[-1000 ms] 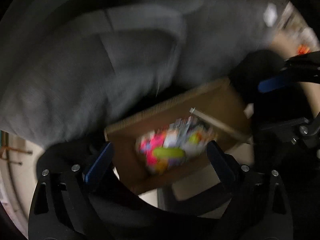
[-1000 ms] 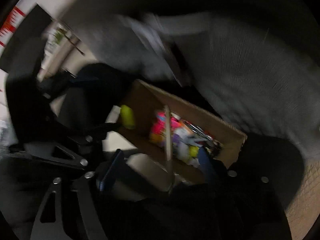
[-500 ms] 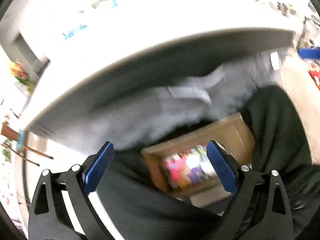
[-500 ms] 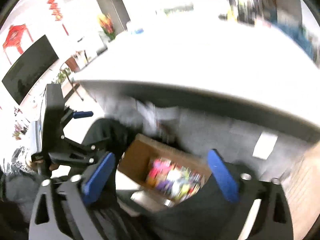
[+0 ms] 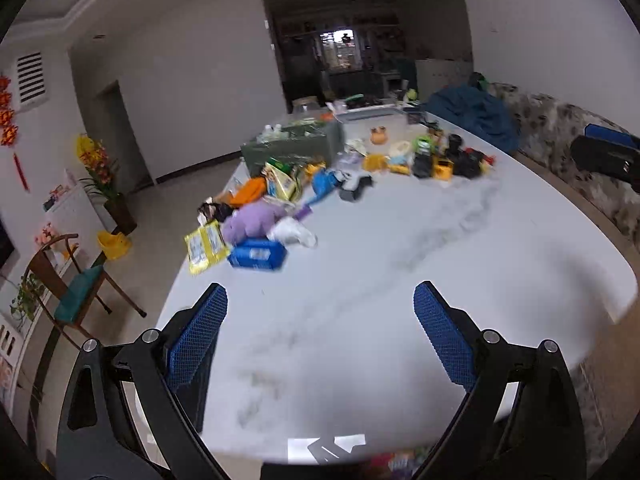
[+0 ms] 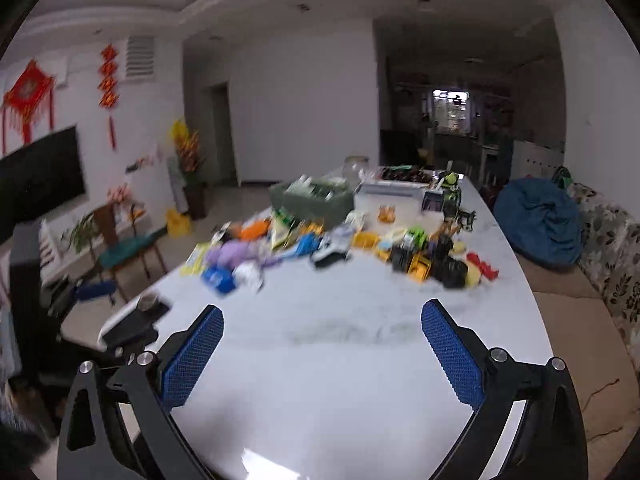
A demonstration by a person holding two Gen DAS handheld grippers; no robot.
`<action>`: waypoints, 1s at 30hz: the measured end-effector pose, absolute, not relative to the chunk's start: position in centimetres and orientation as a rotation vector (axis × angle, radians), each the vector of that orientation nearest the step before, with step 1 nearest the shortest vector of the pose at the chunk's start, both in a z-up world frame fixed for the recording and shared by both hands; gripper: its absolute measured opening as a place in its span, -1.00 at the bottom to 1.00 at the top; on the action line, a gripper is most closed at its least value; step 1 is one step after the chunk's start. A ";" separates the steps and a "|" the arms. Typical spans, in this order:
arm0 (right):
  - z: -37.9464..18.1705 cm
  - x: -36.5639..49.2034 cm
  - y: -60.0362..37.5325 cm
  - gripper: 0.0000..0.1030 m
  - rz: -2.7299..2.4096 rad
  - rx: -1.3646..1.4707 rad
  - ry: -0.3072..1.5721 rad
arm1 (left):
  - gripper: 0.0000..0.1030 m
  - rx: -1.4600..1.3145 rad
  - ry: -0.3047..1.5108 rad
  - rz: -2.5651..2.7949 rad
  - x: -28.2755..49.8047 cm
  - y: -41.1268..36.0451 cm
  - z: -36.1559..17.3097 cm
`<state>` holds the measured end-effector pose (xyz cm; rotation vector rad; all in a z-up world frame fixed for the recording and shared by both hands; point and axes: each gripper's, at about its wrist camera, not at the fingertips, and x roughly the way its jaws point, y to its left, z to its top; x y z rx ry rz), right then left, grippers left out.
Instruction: Collect trash
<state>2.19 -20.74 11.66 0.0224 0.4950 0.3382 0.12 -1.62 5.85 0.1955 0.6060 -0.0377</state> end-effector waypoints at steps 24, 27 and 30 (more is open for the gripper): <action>1.7 17.8 -7.4 0.89 0.407 -0.131 0.729 | 0.79 0.032 0.754 0.076 9.4 8.3 0.6; 1.6 17.9 -12.1 0.90 0.287 -0.042 0.745 | 0.79 0.015 0.751 0.041 11.4 6.1 0.3; 1.4 17.7 -16.7 0.90 0.197 0.078 0.758 | 0.79 0.032 0.742 0.013 13.0 3.7 0.0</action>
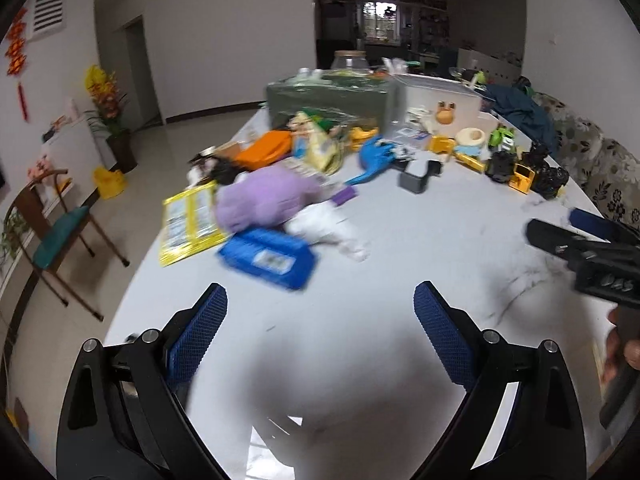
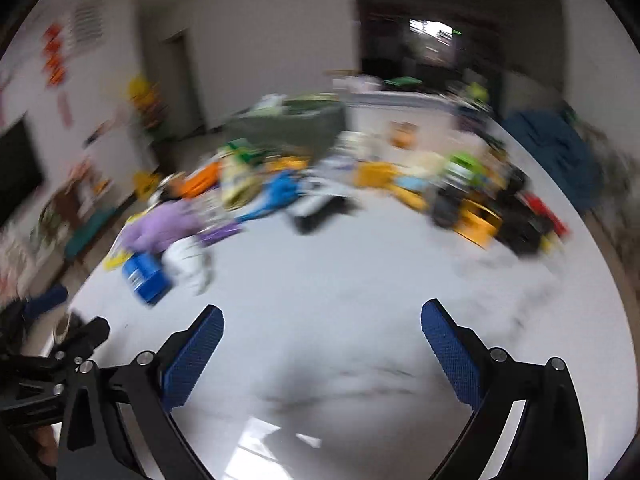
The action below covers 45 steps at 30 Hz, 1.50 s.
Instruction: Collect trash
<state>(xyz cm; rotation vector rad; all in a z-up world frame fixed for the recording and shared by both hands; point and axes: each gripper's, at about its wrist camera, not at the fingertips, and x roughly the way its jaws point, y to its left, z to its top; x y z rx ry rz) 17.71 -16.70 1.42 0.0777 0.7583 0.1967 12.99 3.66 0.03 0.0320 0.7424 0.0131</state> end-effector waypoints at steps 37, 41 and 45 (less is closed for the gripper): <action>-0.2 15.5 -20.4 0.90 0.062 0.110 0.748 | 0.79 0.031 0.748 0.024 15.8 -0.1 -0.7; -0.4 15.4 -20.4 0.90 0.063 0.114 0.758 | 0.79 0.071 0.732 0.037 15.5 -0.6 -0.7; -0.5 15.4 -20.4 0.90 0.059 0.109 0.761 | 0.79 0.063 0.746 0.036 15.6 -0.6 -1.1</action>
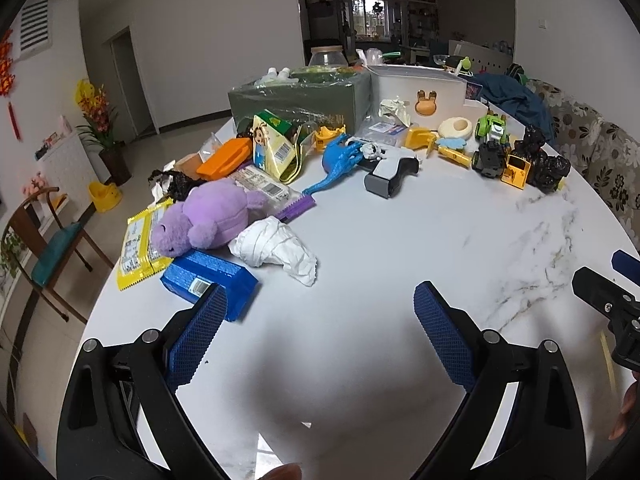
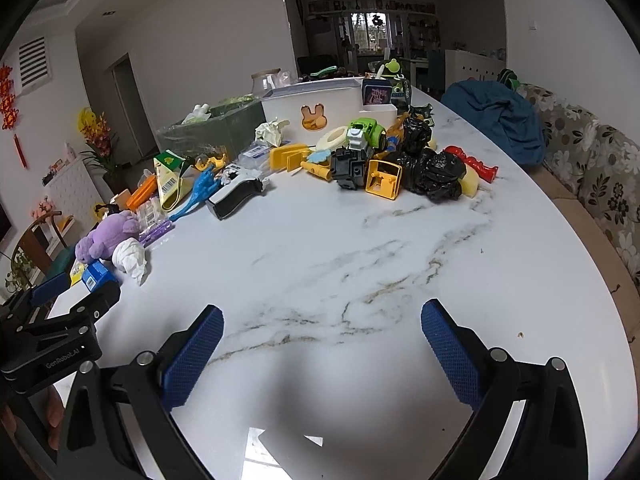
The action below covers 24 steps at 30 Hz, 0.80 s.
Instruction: Collect trash
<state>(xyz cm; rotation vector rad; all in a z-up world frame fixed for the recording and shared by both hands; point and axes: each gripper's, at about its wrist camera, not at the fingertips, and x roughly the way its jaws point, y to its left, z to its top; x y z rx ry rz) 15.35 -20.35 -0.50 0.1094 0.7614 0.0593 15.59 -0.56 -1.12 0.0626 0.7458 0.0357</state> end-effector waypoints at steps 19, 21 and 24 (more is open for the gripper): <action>-0.9 15.2 -20.1 0.90 0.060 0.107 0.776 | 0.79 0.033 0.742 0.019 15.6 -0.5 -0.8; -0.9 15.1 -20.1 0.90 0.059 0.108 0.776 | 0.79 0.032 0.742 0.017 15.6 -0.5 -0.8; -0.9 15.1 -20.1 0.90 0.056 0.108 0.776 | 0.79 0.027 0.741 0.021 15.6 -0.4 -0.8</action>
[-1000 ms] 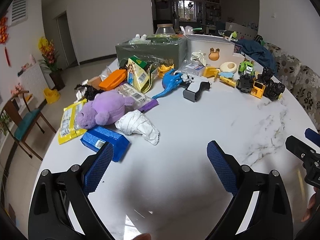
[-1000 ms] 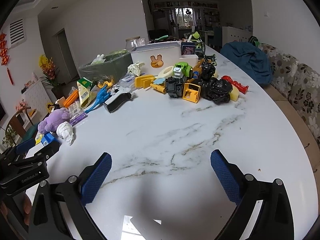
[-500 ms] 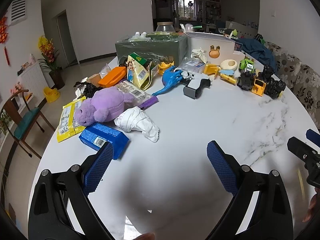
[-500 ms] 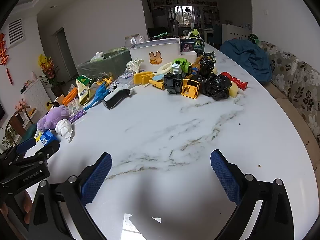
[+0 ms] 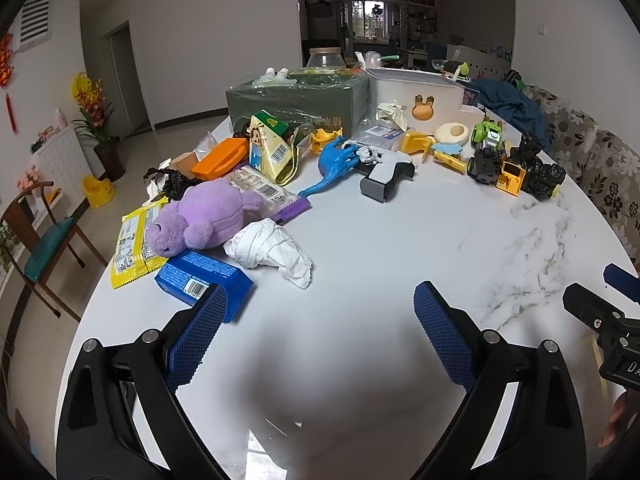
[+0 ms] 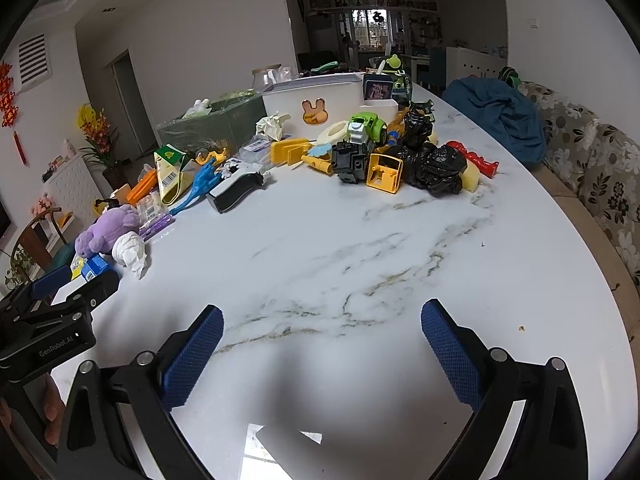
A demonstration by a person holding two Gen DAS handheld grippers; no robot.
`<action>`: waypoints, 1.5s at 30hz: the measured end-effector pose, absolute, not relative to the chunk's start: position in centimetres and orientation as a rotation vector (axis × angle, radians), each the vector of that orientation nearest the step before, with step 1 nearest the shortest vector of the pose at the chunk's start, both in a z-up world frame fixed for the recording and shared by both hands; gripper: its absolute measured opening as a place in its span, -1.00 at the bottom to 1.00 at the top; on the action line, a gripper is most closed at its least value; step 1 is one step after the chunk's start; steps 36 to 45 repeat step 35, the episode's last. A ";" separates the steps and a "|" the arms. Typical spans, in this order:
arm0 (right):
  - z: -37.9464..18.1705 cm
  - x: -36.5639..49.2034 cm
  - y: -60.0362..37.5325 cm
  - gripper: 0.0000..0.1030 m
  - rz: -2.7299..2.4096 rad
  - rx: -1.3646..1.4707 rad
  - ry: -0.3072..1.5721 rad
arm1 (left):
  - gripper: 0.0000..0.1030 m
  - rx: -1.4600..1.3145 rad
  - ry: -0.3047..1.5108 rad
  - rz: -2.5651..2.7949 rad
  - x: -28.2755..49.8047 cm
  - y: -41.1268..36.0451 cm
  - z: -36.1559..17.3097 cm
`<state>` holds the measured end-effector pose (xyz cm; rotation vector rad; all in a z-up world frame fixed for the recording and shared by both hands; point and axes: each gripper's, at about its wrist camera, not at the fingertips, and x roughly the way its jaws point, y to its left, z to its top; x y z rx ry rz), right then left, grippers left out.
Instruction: Collect trash
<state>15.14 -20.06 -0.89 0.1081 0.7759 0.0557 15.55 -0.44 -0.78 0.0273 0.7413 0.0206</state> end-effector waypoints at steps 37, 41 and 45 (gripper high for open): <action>-1.5 15.3 -20.5 0.90 0.054 0.128 0.793 | 0.87 -0.034 0.766 -0.027 15.7 -0.5 -1.3; -1.5 15.3 -20.5 0.90 0.054 0.128 0.793 | 0.87 -0.034 0.766 -0.027 15.7 -0.5 -1.3; -1.5 15.3 -20.5 0.90 0.054 0.128 0.793 | 0.87 -0.034 0.766 -0.027 15.7 -0.5 -1.3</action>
